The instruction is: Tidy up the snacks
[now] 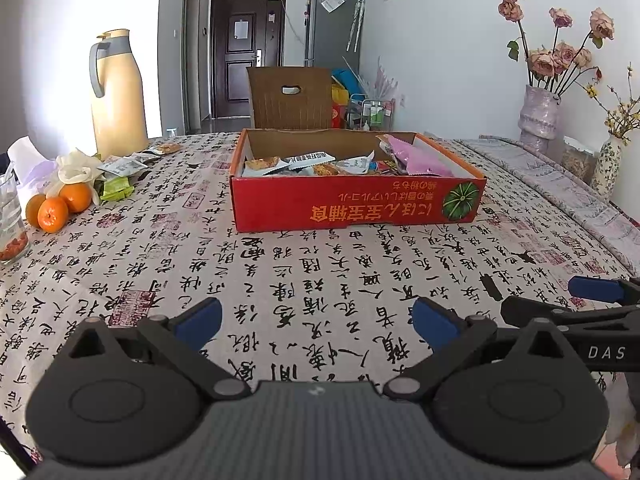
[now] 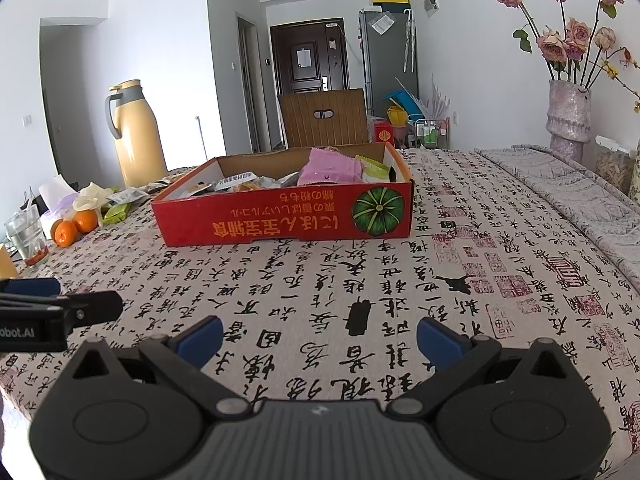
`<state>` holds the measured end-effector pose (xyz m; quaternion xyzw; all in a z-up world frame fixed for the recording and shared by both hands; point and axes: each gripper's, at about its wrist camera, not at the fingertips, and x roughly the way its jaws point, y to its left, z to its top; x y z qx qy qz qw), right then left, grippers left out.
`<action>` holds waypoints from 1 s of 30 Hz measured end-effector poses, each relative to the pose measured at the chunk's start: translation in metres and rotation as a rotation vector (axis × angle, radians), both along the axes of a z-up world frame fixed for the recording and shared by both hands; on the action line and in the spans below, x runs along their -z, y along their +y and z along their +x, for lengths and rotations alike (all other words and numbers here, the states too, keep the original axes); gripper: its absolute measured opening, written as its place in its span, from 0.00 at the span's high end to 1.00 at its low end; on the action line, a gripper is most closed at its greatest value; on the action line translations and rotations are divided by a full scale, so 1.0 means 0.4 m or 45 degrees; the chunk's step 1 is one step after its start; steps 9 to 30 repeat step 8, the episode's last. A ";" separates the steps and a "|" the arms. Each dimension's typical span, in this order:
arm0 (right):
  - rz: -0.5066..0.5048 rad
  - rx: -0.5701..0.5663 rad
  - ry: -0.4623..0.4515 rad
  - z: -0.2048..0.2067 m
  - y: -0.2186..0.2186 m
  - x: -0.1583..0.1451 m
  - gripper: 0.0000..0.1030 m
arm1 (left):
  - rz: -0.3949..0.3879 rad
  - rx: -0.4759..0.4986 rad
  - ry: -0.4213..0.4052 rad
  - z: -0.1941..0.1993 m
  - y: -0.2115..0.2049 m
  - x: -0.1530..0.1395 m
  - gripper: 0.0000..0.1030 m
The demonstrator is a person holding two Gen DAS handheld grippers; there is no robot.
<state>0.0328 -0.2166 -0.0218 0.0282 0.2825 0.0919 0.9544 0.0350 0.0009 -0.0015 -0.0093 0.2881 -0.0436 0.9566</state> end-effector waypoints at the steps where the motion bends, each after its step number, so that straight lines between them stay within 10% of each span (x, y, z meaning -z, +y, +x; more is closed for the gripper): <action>1: -0.001 0.000 0.001 0.000 0.000 0.002 0.00 | -0.002 0.002 0.000 0.000 0.000 0.000 0.00; 30: 0.003 -0.002 0.006 0.004 -0.002 0.007 0.00 | 0.005 0.021 -0.019 -0.002 -0.007 -0.002 0.00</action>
